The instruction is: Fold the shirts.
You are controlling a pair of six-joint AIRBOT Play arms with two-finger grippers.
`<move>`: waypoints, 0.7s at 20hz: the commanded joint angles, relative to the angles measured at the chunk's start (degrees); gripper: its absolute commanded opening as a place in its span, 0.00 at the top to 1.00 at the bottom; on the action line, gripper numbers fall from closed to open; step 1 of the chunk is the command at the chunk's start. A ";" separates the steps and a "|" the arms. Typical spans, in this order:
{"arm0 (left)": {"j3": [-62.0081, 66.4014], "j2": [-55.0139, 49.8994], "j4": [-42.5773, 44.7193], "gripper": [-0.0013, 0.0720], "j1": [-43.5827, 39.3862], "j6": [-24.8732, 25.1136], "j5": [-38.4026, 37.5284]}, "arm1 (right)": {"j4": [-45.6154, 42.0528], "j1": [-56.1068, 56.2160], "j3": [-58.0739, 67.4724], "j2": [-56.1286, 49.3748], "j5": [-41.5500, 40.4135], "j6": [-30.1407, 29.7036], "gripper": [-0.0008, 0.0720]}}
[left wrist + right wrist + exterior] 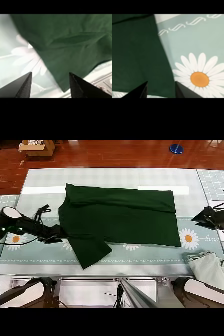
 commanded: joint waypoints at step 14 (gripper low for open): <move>-2.03 -4.83 -1.86 0.95 -10.38 -3.17 11.45 | -6.51 -6.25 -4.79 1.70 2.64 2.60 0.36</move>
